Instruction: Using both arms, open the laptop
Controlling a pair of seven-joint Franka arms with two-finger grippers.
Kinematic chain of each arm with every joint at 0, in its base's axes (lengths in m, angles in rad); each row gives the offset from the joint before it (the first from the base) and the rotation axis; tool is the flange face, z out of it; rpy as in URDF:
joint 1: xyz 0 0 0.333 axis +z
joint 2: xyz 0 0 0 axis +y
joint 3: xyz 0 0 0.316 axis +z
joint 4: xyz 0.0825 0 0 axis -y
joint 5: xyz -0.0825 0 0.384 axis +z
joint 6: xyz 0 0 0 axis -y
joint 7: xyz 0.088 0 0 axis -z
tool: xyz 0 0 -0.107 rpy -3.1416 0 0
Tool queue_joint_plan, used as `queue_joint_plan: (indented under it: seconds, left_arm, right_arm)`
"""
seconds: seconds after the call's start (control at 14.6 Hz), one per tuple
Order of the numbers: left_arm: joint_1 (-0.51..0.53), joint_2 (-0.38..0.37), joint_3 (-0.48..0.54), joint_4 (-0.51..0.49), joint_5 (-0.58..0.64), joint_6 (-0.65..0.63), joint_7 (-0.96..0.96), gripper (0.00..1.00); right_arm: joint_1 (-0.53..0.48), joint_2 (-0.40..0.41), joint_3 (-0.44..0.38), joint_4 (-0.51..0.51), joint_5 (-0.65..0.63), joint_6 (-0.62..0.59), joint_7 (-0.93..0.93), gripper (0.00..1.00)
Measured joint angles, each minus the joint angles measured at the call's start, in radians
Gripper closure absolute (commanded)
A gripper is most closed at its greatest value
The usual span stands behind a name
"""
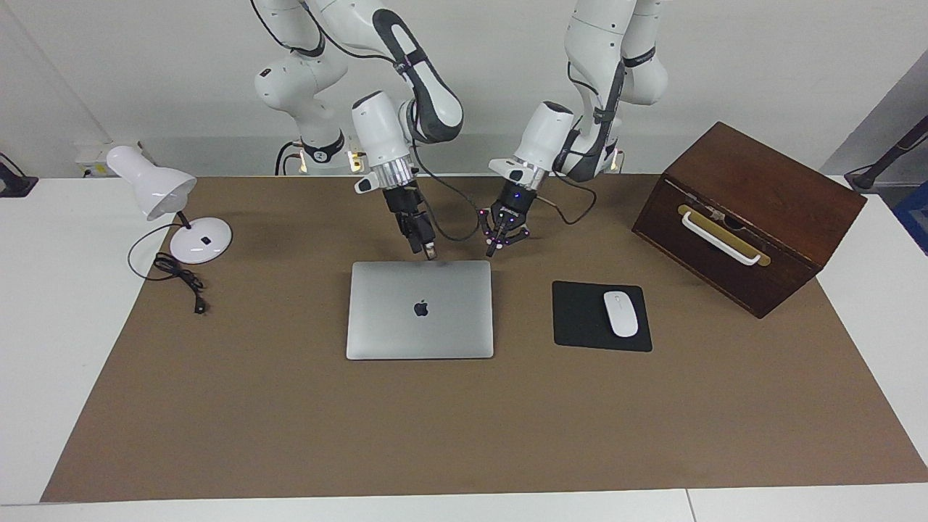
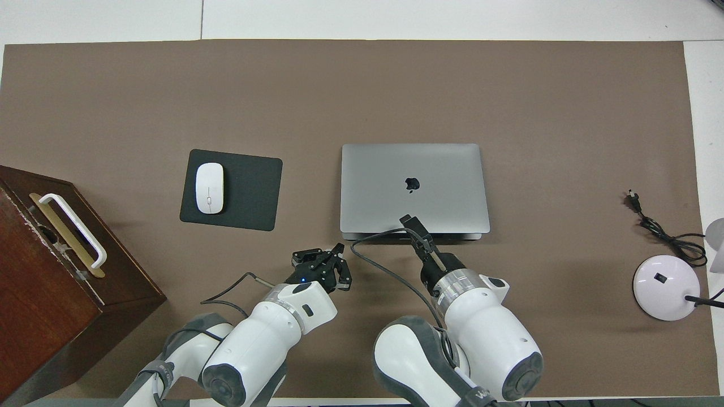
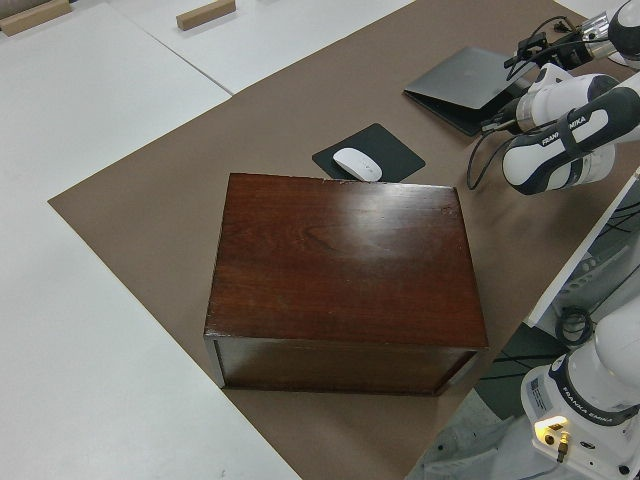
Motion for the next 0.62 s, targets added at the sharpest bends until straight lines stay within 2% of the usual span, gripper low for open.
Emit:
queue_joint_plan:
  seconds: [0.62]
  left_arm:
    - [0.004,0.063,0.005,0.069,0.000,0.000,0.000,1.00]
  right_arm:
    - [0.000,0.001,-0.001,0.000,0.000,0.000,-0.007,0.00]
